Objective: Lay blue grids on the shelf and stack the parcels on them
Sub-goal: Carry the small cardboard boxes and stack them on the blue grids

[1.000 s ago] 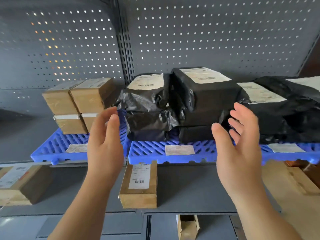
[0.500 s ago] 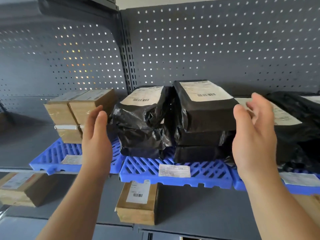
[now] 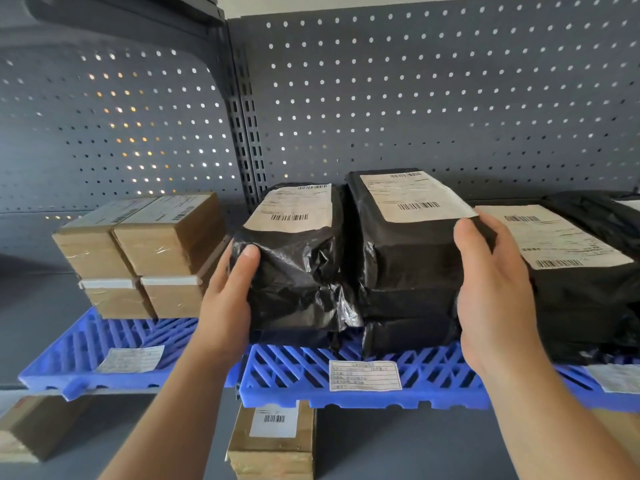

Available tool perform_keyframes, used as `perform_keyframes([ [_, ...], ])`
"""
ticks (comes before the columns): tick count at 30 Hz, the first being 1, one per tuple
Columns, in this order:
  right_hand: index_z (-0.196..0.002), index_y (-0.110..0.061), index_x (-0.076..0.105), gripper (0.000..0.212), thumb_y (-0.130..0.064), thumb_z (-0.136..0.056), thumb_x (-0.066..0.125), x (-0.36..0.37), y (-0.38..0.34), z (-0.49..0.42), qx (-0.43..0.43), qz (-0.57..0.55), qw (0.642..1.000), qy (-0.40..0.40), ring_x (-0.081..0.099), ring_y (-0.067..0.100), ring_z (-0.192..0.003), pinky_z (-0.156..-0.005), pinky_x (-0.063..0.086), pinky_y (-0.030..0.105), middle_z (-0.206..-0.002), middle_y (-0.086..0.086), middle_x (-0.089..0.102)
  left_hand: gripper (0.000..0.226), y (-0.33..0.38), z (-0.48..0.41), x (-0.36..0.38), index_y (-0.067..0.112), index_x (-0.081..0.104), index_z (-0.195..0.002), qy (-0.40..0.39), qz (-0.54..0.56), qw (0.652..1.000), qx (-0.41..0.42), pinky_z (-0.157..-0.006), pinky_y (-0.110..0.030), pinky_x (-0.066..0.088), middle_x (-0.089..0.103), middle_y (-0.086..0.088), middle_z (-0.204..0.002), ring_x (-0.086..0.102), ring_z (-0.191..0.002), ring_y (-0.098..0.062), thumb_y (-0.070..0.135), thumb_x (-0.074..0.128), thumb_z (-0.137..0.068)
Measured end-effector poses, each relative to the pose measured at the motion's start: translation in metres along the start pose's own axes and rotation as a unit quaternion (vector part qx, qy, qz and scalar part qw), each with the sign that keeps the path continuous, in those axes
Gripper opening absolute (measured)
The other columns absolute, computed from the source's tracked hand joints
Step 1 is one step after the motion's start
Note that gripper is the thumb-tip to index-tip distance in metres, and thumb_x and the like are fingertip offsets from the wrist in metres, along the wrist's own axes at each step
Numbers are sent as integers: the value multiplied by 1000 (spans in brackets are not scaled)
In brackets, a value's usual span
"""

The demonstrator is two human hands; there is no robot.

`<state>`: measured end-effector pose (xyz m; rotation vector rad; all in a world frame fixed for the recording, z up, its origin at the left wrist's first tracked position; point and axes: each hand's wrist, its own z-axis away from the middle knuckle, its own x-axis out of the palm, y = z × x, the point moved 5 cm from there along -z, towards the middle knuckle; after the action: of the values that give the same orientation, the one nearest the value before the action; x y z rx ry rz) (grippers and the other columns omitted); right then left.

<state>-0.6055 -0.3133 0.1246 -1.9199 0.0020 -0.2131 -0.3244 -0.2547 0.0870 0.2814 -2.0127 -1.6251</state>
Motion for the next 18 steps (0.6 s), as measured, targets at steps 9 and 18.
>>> perform_keyframes([
  [9, -126, -33, 66, 40, -55, -98, 48, 7, 28, 9, 96, -112, 989, -19, 59, -2, -121, -113, 36, 33, -126, -20, 68, 62, -1, -6, 2, 21, 70, -125, -61, 68, 994, -57, -100, -46, 50, 72, -8, -125, 67, -120, -28, 68, 54, -86],
  [18, -144, -36, 53, 115, -99, -47, 58, 7, 46, 1, 162, -48, 982, -83, 46, -1, -135, -122, 24, 36, -140, -24, 57, 45, -4, -4, 24, 47, 81, -76, -125, 77, 988, -57, -92, -43, 58, 79, 1, -96, 72, -105, -26, 59, 38, -79],
])
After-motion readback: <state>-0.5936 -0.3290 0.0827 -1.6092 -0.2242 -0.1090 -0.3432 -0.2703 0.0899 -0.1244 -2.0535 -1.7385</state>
